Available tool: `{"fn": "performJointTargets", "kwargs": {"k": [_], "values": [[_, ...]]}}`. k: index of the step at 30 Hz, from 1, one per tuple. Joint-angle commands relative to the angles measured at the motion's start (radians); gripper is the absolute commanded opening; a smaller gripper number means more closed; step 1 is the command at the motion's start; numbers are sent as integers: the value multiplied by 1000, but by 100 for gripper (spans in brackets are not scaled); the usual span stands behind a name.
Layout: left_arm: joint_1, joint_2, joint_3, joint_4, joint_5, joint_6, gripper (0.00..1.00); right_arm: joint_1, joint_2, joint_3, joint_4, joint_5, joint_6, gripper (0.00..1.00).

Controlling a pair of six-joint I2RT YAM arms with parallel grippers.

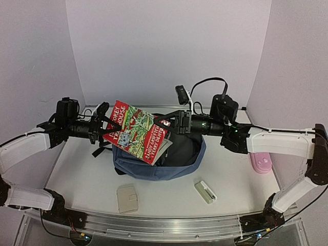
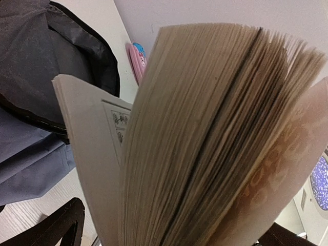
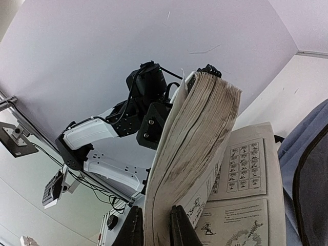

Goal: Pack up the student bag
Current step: Pick up the book from the center of the board.

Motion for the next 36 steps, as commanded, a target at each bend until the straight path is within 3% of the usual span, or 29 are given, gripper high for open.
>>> {"fn": "performJointTargets", "kwargs": {"k": [1, 7, 12, 16, 18, 21, 25, 30, 36], "values": [[-11, 7, 34, 87, 51, -26, 97, -4, 23, 23, 153, -53, 31, 0], [-11, -25, 31, 120, 4, -21, 69, -4, 48, 12, 156, -39, 31, 0], [-11, -37, 24, 122, -28, -21, 35, -17, 50, -14, 156, 8, 39, 1], [-11, -38, 20, 114, -41, -21, 11, -33, 26, -40, 152, 85, 51, 29], [-11, -45, 18, 113, -51, -22, 3, -40, 4, -62, 148, 135, 56, 50], [-12, -74, 8, 127, -96, -28, 0, -51, -50, -115, 151, 247, 76, 79], [-11, -132, -1, 170, -171, -50, 0, -52, -94, -167, 150, 317, 92, 97], [-10, -166, -8, 285, -230, -115, 0, -50, -83, -204, 187, 267, 169, 98], [-11, -126, -9, 439, -208, -190, 0, -37, -19, -270, 413, 188, 304, 98]]}}
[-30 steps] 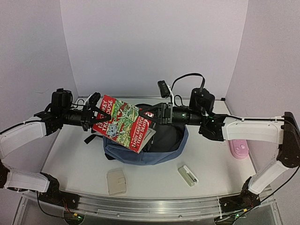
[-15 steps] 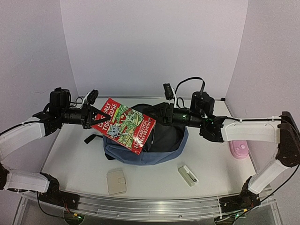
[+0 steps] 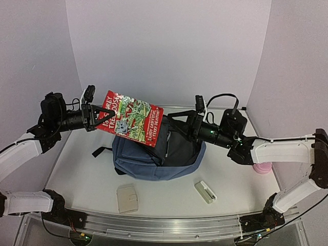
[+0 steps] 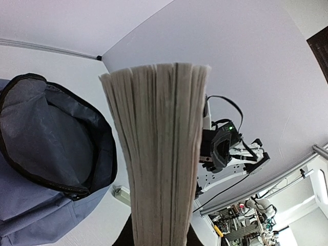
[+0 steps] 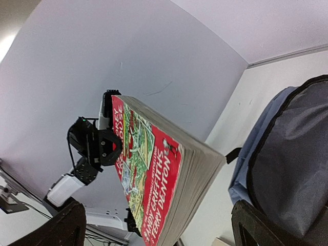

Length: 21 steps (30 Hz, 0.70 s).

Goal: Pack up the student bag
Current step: Pick up the book from the center of the board.

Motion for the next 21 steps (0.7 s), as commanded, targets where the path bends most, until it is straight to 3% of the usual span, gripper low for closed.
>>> {"fn": "performJointTargets", "kwargs": {"k": [1, 4, 8, 16, 21], "values": [[-1, 32, 8, 236, 17, -92, 0, 18, 64, -25, 222, -71, 119, 98], [-3, 66, 5, 303, 42, -133, 0, 39, 120, 15, 251, -104, 129, 98], [-21, 84, 22, 263, 41, -113, 0, 56, 187, 73, 274, -135, 131, 97], [-51, 94, 7, 260, 48, -113, 0, 60, 260, 149, 358, -166, 157, 70], [-51, 90, -5, 252, 51, -112, 0, 61, 274, 157, 411, -136, 169, 66]]}}
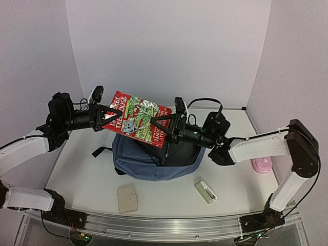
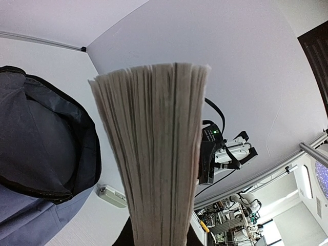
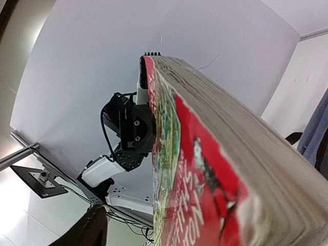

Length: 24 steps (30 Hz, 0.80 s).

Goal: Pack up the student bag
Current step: Pick up the book from the center of the board.

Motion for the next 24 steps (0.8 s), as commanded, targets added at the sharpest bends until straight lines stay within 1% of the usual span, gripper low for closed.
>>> {"fn": "performJointTargets", "kwargs": {"k": [1, 6, 10, 13, 15, 16, 17, 18, 20, 22, 24], "values": [[-2, -15, 0, 82, 17, -13, 0, 3, 25, 40, 144, 1, 30, 63], [-2, -7, 11, 62, 20, -1, 0, 4, 51, 44, 195, -15, 59, 46], [-2, -1, 13, 50, 18, 4, 0, 4, 36, 22, 200, 13, 42, 31], [-3, 2, 19, 14, 10, 16, 0, 4, 15, 9, 193, 29, 21, 19], [-2, 4, 25, -23, 0, 32, 0, 4, 1, 5, 168, 40, 4, 8], [-2, 5, 28, -46, -8, 42, 2, 4, -5, 3, 148, 45, -8, 4], [-3, 6, 33, -73, -21, 54, 6, 4, -14, 1, 128, 52, -19, 0], [-2, 7, 39, -106, -31, 65, 14, 5, -28, -3, 112, 59, -35, 0], [-2, 10, 53, -171, -63, 94, 33, 4, -61, -19, 69, 88, -74, 0], [-3, 11, 66, -248, -105, 132, 53, 4, -123, -34, -16, 145, -141, 0], [-4, 13, 82, -339, -165, 159, 62, 4, -205, -27, -206, 227, -237, 0]]}}
